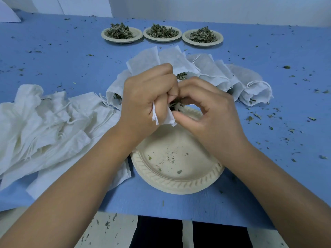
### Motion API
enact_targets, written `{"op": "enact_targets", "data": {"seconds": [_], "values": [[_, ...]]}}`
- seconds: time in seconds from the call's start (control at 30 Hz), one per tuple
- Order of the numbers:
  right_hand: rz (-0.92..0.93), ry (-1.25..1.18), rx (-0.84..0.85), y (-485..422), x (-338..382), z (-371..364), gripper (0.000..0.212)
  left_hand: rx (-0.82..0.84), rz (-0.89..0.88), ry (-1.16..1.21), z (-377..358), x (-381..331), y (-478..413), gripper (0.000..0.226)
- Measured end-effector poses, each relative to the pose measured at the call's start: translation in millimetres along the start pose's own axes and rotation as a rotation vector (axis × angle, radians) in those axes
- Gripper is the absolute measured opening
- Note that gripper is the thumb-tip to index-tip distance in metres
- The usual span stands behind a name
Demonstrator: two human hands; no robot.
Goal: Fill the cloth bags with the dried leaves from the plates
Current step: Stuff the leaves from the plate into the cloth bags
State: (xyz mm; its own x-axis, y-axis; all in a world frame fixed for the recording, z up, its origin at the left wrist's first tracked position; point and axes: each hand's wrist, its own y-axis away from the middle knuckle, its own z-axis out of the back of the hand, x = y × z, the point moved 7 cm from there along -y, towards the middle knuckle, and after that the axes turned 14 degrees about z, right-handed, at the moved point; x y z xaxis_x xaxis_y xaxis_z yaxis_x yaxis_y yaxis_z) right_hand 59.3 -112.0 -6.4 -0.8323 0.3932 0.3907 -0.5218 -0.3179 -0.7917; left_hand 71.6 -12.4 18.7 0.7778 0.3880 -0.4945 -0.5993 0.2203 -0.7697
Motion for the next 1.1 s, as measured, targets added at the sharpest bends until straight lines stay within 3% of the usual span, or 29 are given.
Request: {"op": "enact_targets", "data": {"seconds": [0.2, 0.33, 0.47, 0.7, 0.83, 1.0, 1.1], "values": [[0.067, 0.000, -0.178, 2.1, 10.7, 12.0, 0.010, 0.004, -0.012, 0.006, -1.7, -1.2, 1.3, 0.026], [0.120, 0.129, -0.042, 0.4, 11.3, -3.0, 0.018, 0.013, -0.042, 0.009, -1.6, -4.8, 2.1, 0.025], [0.142, 0.084, 0.067, -3.8, 8.5, -2.1, 0.012, -0.015, -0.004, 0.014, 0.8, -1.6, 0.9, 0.025], [-0.038, -0.181, -0.036, -1.1, -3.3, 6.7, 0.022, -0.012, 0.024, 0.015, 1.9, -1.0, 0.8, 0.024], [-0.062, -0.249, -0.097, 1.5, -4.0, 6.7, 0.012, -0.004, 0.027, 0.017, 1.0, -1.4, 0.6, 0.023], [0.067, -0.067, 0.102, -1.9, 4.8, -4.3, 0.013, -0.024, 0.040, 0.040, 4.6, 2.2, -0.5, 0.021], [0.106, -0.017, 0.019, -3.5, 6.2, 11.2, 0.019, -0.065, 0.061, 0.065, 8.7, 5.9, -1.4, 0.024]]}}
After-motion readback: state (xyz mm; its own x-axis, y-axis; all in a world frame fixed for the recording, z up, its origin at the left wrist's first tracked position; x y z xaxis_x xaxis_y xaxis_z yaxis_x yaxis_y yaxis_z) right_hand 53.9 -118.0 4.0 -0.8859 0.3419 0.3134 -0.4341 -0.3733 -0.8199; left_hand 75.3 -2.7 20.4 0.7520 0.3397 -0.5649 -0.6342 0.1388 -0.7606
